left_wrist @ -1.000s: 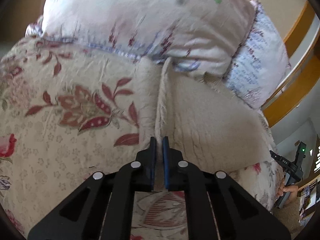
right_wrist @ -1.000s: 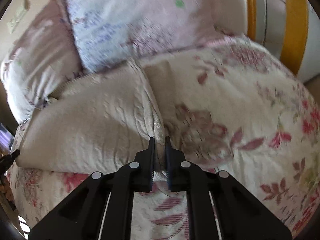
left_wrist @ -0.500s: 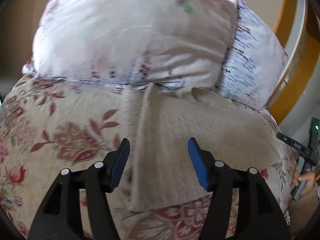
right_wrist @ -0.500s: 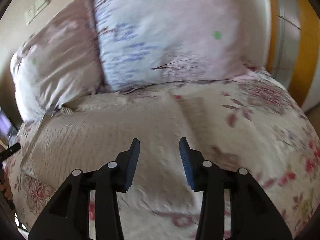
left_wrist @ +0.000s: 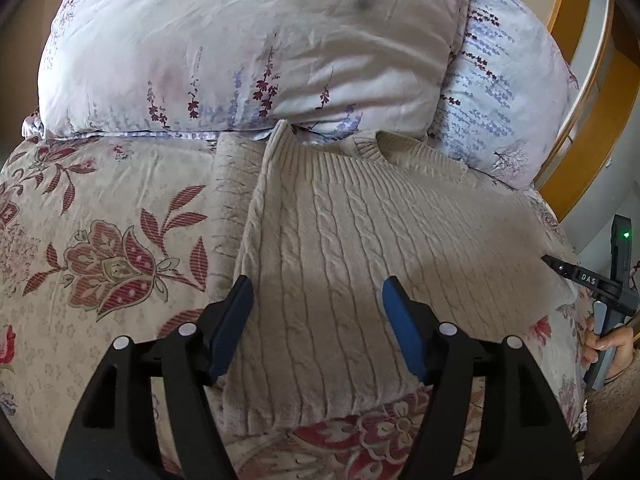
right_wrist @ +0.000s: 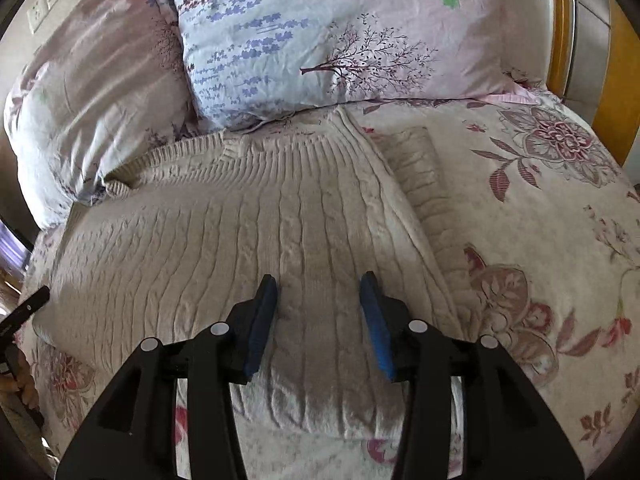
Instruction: Fold small clothes
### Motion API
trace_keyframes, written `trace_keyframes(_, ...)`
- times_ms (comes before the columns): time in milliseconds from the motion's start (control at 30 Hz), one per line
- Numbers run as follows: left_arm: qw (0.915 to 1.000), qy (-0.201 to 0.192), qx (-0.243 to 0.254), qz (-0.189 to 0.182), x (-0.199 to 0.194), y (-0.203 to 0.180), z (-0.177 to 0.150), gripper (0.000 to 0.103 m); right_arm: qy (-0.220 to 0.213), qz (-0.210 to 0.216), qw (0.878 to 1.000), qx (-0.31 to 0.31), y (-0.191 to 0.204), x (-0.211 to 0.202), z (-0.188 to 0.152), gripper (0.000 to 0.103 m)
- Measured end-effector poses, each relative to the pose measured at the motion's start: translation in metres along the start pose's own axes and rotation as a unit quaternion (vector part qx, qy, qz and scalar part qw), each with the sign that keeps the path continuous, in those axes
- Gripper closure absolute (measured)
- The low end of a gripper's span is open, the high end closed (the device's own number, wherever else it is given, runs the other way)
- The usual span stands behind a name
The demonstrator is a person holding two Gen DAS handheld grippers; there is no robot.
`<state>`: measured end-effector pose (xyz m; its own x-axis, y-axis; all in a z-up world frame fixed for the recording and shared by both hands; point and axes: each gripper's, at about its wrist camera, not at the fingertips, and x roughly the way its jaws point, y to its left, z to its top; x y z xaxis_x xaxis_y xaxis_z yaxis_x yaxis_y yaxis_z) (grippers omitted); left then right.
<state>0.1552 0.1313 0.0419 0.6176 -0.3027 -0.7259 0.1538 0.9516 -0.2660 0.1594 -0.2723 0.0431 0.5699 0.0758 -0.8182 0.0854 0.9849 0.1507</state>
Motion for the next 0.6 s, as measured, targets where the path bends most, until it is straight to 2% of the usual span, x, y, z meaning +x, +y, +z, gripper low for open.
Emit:
trace_keyframes(67, 0.9991, 0.001, -0.031, -0.029, -0.009, 0.009, 0.005, 0.036, 0.012, -0.026, 1.000, -0.004, 0.005, -0.007, 0.004, 0.055)
trace_keyframes(133, 0.9962, -0.008, -0.072, -0.048, -0.015, 0.026, 0.014, 0.034, -0.007, -0.037, 0.999, -0.021, 0.018, -0.016, 0.008, 0.053)
trace_keyframes(167, 0.9948, -0.011, -0.087, -0.052, -0.015, 0.033, 0.017, 0.032, -0.019, -0.029, 0.999, -0.032, 0.024, -0.021, 0.009, 0.052)
trace_keyframes(233, 0.9901, -0.009, -0.128, -0.056, -0.012, 0.050, 0.023, 0.032, -0.035, -0.013, 0.998, -0.054, 0.039, -0.025, 0.011, 0.040)
trace_keyframes(300, 0.9848, 0.003, -0.161, -0.065, -0.003, 0.064, 0.027, 0.032, -0.037, 0.001, 0.997, -0.073, 0.056, -0.023, 0.012, 0.039)
trace_keyframes(433, 0.9787, 0.021, -0.194, -0.065, 0.012, 0.078, 0.030, 0.032, -0.037, 0.018, 0.994, -0.099, 0.083, -0.008, 0.015, 0.039)
trace_keyframes(600, 0.9723, 0.033, -0.215, -0.085, 0.024, 0.082, 0.032, 0.032, -0.030, 0.009, 0.992, -0.125, 0.107, 0.012, 0.019, 0.039)
